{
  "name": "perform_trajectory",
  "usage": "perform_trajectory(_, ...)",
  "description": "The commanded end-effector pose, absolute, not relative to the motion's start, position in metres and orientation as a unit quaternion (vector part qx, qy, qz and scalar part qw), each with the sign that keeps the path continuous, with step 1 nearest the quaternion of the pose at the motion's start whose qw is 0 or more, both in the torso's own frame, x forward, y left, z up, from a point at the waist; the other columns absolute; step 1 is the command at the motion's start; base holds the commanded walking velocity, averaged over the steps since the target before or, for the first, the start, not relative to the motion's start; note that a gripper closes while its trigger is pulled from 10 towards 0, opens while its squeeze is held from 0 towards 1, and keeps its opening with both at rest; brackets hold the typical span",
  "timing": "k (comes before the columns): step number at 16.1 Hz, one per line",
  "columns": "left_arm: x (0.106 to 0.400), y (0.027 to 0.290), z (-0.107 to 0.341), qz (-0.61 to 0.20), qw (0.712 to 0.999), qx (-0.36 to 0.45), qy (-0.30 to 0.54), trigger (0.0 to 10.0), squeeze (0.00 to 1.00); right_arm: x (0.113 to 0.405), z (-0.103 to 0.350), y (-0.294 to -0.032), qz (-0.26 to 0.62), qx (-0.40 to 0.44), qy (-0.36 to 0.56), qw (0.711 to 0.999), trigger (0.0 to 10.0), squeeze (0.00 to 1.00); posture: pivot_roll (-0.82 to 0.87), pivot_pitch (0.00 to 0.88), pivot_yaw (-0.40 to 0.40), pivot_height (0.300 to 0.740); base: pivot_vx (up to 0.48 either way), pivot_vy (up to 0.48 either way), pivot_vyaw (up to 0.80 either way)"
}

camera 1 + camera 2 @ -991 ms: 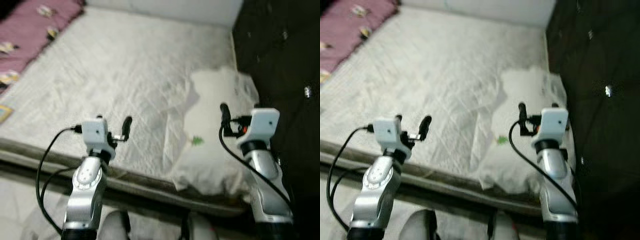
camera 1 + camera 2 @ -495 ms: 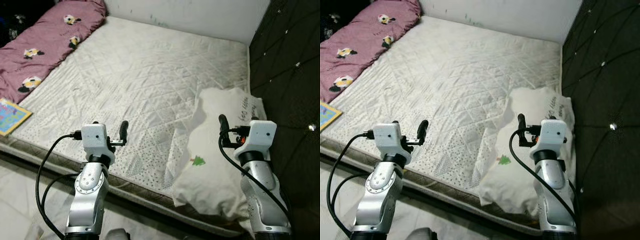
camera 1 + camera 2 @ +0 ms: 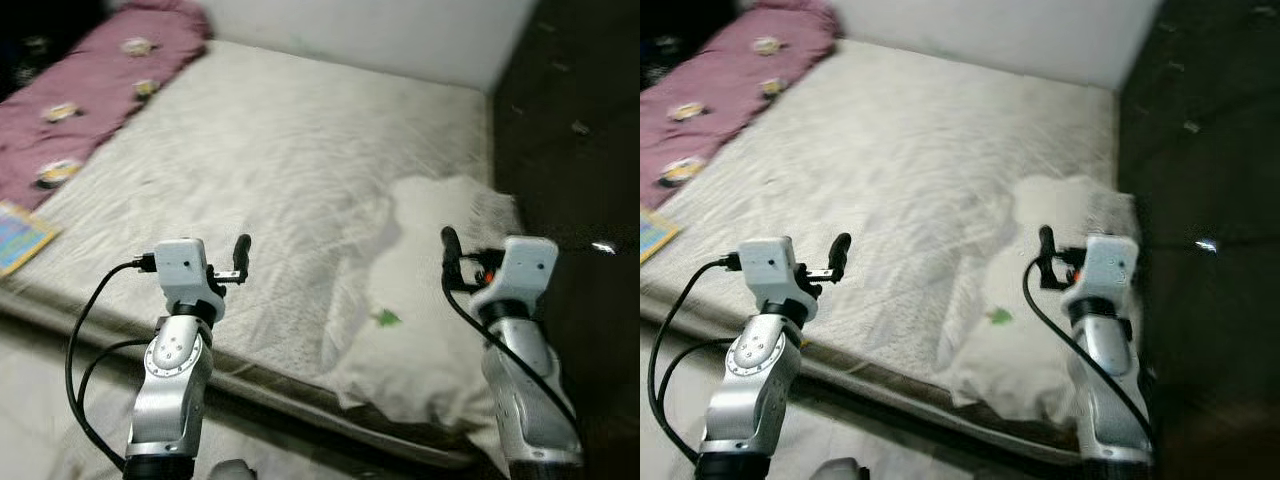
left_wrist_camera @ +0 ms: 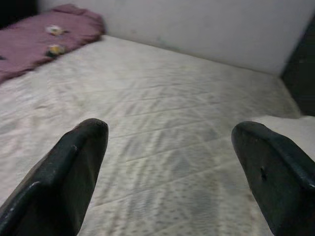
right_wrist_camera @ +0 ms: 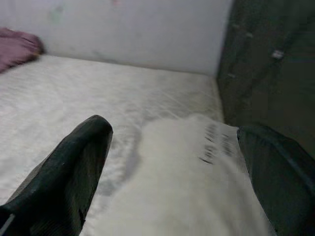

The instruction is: Clean up the room

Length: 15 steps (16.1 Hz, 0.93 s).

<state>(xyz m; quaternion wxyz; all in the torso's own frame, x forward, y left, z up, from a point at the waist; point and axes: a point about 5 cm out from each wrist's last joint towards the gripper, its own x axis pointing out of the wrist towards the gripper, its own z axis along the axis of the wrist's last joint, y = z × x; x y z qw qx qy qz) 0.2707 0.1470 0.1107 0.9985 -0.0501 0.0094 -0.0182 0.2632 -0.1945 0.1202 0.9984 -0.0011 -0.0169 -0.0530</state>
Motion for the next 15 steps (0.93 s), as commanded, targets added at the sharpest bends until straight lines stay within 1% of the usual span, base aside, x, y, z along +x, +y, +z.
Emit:
perform_trajectory(1,0.271,0.147,0.113,-0.021,0.999,-0.046,0.010,10.0,0.00,0.261,0.117,-0.197,-0.051,-0.005,-0.008,0.999,10.0,0.00,-0.05,0.084,-0.034,0.740,0.000,0.000,-0.80)
perform_trajectory(7,0.273,0.146,0.115,-0.021,0.999,-0.047,0.010,10.0,0.00,0.259,0.111,-0.196,-0.042,-0.007,0.005,0.999,10.0,0.00,-0.05,0.094,-0.027,0.740,0.000,0.000,-0.73)
perform_trajectory(11,0.268,0.150,0.110,-0.017,0.999,-0.045,0.019,10.0,0.00,0.256,0.107,-0.195,-0.040,-0.008,0.012,0.999,10.0,0.00,-0.06,0.101,-0.021,0.740,0.000,0.336,-0.80)
perform_trajectory(15,0.266,0.147,0.108,-0.020,0.999,-0.043,0.023,10.0,0.00,0.254,0.104,-0.197,-0.042,-0.013,0.018,0.999,10.0,0.00,-0.06,0.115,-0.019,0.740,0.000,0.405,-0.59)
